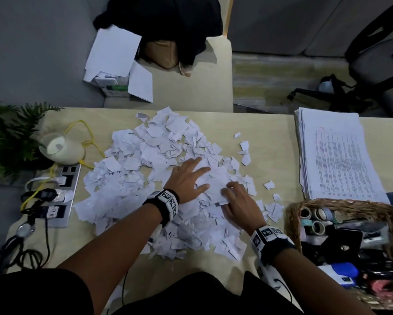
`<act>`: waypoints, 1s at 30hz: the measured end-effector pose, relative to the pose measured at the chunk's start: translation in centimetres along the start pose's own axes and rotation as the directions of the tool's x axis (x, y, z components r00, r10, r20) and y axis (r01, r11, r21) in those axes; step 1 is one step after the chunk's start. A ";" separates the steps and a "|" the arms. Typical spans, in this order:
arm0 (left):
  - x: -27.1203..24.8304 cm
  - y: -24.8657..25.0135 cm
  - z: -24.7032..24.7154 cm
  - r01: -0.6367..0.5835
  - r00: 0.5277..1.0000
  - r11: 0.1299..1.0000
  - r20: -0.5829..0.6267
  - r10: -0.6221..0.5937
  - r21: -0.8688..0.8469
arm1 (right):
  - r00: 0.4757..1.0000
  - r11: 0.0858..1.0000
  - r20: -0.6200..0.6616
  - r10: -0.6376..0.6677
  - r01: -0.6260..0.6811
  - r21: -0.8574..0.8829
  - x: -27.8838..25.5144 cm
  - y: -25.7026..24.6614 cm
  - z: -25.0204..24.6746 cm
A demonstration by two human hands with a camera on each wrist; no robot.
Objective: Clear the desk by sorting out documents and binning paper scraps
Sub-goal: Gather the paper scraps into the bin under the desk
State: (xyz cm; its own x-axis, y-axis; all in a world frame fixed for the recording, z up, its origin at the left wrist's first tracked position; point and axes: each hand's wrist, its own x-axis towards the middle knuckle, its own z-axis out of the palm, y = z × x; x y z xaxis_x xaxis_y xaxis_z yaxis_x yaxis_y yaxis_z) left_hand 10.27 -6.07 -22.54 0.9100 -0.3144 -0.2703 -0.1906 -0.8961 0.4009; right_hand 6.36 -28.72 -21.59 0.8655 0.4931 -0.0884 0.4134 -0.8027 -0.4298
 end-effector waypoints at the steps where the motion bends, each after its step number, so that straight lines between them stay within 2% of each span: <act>1: -0.2 0.1 0.1 0.010 1.000 1.000 -0.025 -0.011 -0.025 | 0.999 0.999 -0.018 0.030 -0.030 0.024 -0.2 0.4 -0.5; 3: -1.0 -0.1 0.2 0.028 0.995 0.998 -0.093 -0.033 -0.056 | 0.995 0.995 -0.057 0.081 -0.077 0.065 -0.3 1.1 -1.4; 5: -2.0 -0.5 0.3 0.030 0.988 1.000 -0.150 -0.031 -0.010 | 0.987 0.990 -0.111 0.118 -0.109 0.085 -0.2 1.5 -2.0; 7: -3.4 -0.6 0.5 0.007 0.991 0.998 -0.134 0.001 0.061 | 0.985 0.989 -0.113 0.130 -0.121 0.085 0.0 1.6 -2.3; 10: -5.4 0.1 1.3 -0.060 0.998 0.984 -0.026 0.065 0.169 | 0.993 0.997 0.091 0.077 -0.078 0.004 -0.1 0.9 -1.6; 12: -6.3 0.6 2.2 -0.097 0.995 0.968 0.053 0.087 0.231 | 0.958 0.986 0.265 0.112 -0.074 -0.147 -0.3 0.2 -0.4; 14: -6.7 1.0 2.8 -0.105 0.992 0.962 0.091 0.084 0.251 | 0.939 0.963 0.315 0.140 -0.055 -0.264 -0.6 -0.8 0.4; 16: -6.7 1.2 2.9 -0.109 0.993 0.961 0.076 0.092 0.253 | 0.950 0.950 0.290 0.115 -0.019 -0.312 -0.8 -1.4 0.6; 18: -6.5 0.9 2.8 -0.103 0.995 0.967 0.036 0.097 0.232 | 0.977 0.953 0.207 0.051 0.014 -0.301 -1.2 -1.2 0.5; 21: -6.4 0.6 1.8 -0.027 0.999 0.990 0.044 0.021 0.137 | 0.994 0.973 0.112 -0.011 0.037 -0.227 -1.7 -1.1 -0.3; 24: -6.1 0.5 1.1 0.049 0.997 0.996 0.055 -0.053 0.073 | 0.998 0.985 0.065 -0.008 0.019 -0.170 -1.8 -1.0 -1.1; 27: -6.1 0.4 0.4 0.075 0.997 0.997 -0.022 -0.075 0.021 | 0.999 0.985 0.034 0.007 -0.001 -0.171 -1.7 -0.7 -2.0; 30: -6.5 0.5 0.5 0.062 0.993 0.993 -0.106 -0.051 0.104 | 1.000 0.987 -0.012 0.012 -0.014 -0.159 -1.2 -0.5 -2.7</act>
State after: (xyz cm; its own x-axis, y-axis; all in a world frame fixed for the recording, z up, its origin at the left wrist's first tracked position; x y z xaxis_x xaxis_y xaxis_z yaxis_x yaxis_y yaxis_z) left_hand 4.10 -4.62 -21.06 0.9523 -0.2336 -0.1964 -0.1711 -0.9416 0.2901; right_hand 5.93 -29.85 -18.82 0.8738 0.4791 -0.0831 0.4408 -0.8526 -0.2806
